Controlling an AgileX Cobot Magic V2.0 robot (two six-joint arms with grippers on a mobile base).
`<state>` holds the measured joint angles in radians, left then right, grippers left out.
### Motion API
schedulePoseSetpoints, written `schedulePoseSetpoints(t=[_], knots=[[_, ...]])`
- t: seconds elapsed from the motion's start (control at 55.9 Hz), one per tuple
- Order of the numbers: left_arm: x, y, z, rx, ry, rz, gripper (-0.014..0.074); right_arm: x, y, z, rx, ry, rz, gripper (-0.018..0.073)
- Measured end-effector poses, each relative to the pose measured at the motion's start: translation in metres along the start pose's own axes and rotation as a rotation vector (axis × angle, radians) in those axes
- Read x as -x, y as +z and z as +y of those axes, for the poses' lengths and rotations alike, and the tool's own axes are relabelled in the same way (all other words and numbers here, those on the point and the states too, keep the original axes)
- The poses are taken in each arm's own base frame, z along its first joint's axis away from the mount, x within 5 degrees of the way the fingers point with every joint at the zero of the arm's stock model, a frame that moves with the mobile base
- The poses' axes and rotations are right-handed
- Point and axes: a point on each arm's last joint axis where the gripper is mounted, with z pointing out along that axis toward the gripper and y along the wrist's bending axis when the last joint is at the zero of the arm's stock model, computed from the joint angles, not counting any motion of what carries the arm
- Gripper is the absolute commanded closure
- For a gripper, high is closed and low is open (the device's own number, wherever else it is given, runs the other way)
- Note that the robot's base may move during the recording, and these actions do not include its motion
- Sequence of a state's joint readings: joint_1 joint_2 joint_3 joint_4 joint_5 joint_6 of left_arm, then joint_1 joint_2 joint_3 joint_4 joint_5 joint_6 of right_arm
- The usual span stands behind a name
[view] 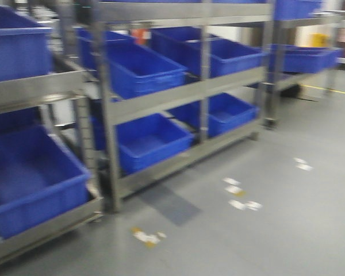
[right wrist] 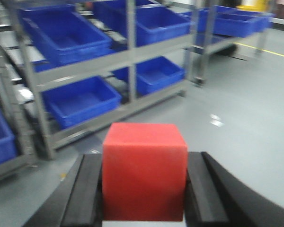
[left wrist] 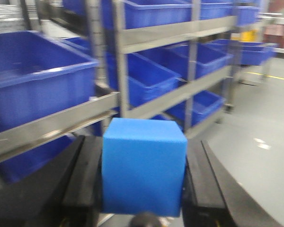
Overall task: Sort and place red and blue blocks on shelf
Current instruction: 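Drive the base up to the shelf of blue bins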
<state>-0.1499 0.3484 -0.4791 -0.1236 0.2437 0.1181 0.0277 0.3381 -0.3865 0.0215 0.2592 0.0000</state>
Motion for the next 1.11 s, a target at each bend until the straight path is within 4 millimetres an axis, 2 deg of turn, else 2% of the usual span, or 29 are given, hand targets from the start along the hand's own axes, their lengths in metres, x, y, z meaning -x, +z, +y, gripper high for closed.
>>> schedulePoseSetpoints(t=[1.108], knots=[[0.0, 0.0, 0.0, 0.0, 0.0, 0.0, 0.029, 0.0, 0.0, 0.0, 0.0, 0.0, 0.0, 0.0155]])
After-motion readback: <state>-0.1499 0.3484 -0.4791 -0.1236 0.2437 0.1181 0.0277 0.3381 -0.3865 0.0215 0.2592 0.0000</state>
